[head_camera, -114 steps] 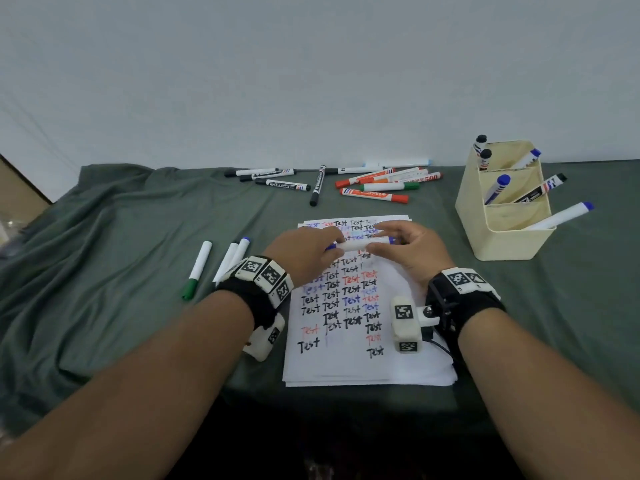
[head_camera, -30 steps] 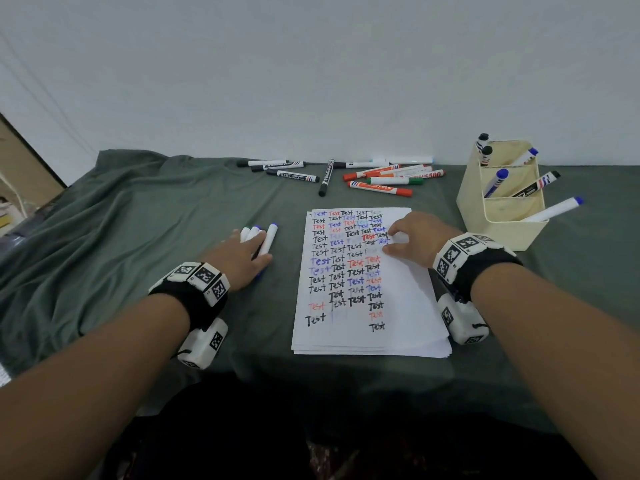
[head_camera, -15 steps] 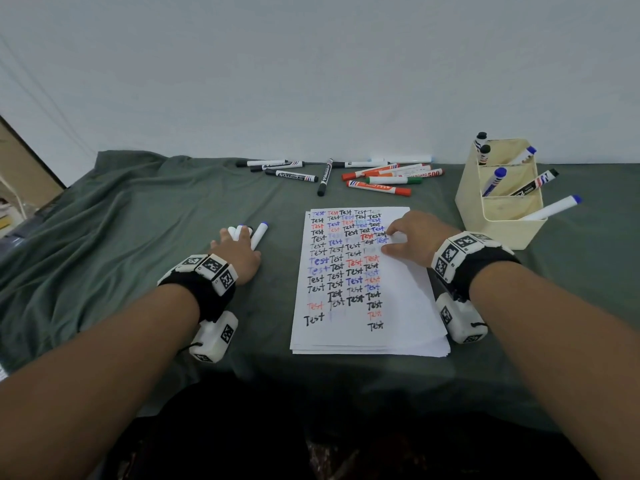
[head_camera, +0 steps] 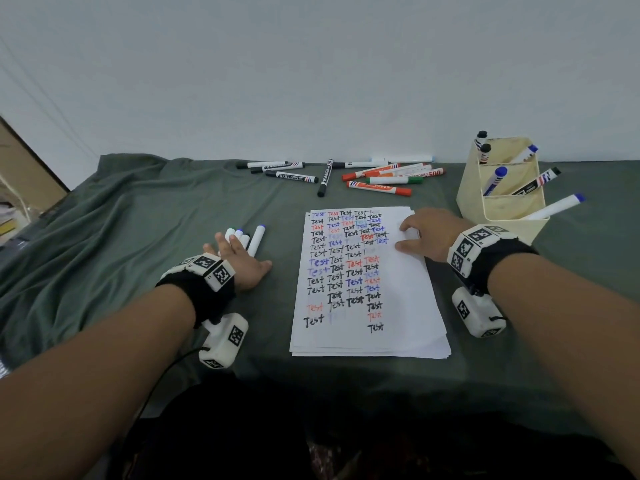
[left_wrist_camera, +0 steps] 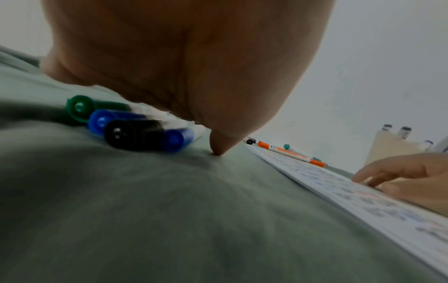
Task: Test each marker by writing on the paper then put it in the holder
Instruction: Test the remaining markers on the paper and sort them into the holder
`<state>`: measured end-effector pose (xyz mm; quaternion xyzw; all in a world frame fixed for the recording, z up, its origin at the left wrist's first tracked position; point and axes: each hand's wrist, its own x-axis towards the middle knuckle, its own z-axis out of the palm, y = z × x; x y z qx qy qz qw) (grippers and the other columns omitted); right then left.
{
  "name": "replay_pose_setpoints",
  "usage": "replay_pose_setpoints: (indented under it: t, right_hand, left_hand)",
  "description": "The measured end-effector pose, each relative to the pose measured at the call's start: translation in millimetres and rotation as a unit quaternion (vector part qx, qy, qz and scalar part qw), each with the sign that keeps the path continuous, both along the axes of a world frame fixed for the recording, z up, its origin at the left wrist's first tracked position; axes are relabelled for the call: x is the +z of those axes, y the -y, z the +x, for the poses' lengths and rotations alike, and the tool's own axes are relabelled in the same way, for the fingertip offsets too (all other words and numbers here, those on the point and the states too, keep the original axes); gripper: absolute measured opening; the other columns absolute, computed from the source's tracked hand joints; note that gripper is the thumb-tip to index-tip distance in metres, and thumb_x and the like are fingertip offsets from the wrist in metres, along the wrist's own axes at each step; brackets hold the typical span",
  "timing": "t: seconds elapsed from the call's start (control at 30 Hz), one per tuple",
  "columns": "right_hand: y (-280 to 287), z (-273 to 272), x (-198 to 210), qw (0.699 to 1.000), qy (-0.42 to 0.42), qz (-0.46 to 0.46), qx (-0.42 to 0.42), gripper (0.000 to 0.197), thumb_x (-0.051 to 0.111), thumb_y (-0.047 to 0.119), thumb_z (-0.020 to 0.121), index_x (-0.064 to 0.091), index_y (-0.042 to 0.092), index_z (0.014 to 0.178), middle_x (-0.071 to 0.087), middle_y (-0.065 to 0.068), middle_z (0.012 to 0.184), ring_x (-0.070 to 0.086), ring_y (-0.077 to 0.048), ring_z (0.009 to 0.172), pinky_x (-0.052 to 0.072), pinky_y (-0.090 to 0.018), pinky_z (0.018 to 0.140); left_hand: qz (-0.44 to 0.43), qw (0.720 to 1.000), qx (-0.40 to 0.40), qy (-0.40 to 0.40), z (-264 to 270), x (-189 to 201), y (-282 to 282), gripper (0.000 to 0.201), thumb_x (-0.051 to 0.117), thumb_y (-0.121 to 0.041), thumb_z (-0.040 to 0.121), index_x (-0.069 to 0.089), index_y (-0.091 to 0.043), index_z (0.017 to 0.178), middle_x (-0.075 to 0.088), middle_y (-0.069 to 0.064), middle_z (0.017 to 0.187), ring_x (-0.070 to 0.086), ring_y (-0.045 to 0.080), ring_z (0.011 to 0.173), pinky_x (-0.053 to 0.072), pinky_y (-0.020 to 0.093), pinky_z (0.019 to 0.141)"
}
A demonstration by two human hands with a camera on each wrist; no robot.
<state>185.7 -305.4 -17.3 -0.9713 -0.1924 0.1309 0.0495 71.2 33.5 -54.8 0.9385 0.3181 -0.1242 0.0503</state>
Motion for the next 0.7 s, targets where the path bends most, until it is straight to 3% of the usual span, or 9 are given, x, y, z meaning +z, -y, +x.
replay_pose_setpoints:
  t: [0.07,0.17,0.33,0.53,0.7]
  right_hand:
    - [0.3,0.0,-1.0,1.0,0.0,0.0,0.001,0.058,0.057,0.061,0.095,0.053,0.029,0.143,0.046,-0.007,0.151,0.044,-0.028,0.138,0.037,-0.042,0.115]
    - [-0.5,-1.0,-2.4,1.0,0.001,0.003,-0.001,0.06,0.056,0.062,0.095,0.05,0.03,0.145,0.044,-0.007,0.154,0.042,-0.028,0.14,0.036,-0.042,0.116]
    - [-2.1,-2.2,-3.8,1.0,0.004,-0.002,-0.002,0.06,0.056,0.063,0.095,0.049,0.031,0.146,0.043,-0.008,0.154,0.041,-0.03,0.14,0.036,-0.041,0.113]
    - [-2.1,-3.3,-2.9,1.0,0.0,-0.005,-0.002,0.061,0.055,0.063,0.095,0.049,0.031,0.146,0.045,-0.007,0.152,0.042,-0.029,0.139,0.036,-0.041,0.113]
    - [0.3,-3.4,-1.1,1.0,-0.003,-0.007,0.0,0.062,0.056,0.062,0.095,0.047,0.03,0.148,0.044,-0.007,0.154,0.042,-0.028,0.14,0.036,-0.042,0.115]
  left_hand:
    - [0.015,1.0,-0.023,-0.002,-0.6,3.6,2.0,0.097,0.041,-0.062,0.096,-0.01,-0.008,0.158,-0.015,0.016,0.165,-0.015,0.041,0.15,-0.005,0.049,0.122]
    - [0.05,0.993,-0.102,-0.016,-3.3,12.2,4.3,0.076,0.033,-0.046,0.104,-0.012,-0.02,0.159,-0.018,0.021,0.163,-0.013,0.035,0.152,-0.006,0.051,0.122]
    - [0.063,0.988,-0.121,-0.07,-6.2,31.8,16.8,0.067,0.032,-0.029,0.105,-0.004,-0.017,0.16,-0.021,0.008,0.165,-0.013,0.04,0.151,0.0,0.046,0.123]
    - [0.019,0.993,-0.106,-0.042,-16.0,32.3,16.1,0.075,0.042,-0.039,0.101,-0.001,-0.022,0.16,-0.012,0.007,0.167,-0.001,0.039,0.151,0.015,0.044,0.121]
    - [0.044,0.992,-0.117,-0.018,-10.2,31.8,8.3,0.087,0.044,-0.066,0.094,0.008,-0.023,0.16,-0.005,0.004,0.167,0.001,0.038,0.152,0.02,0.056,0.118]
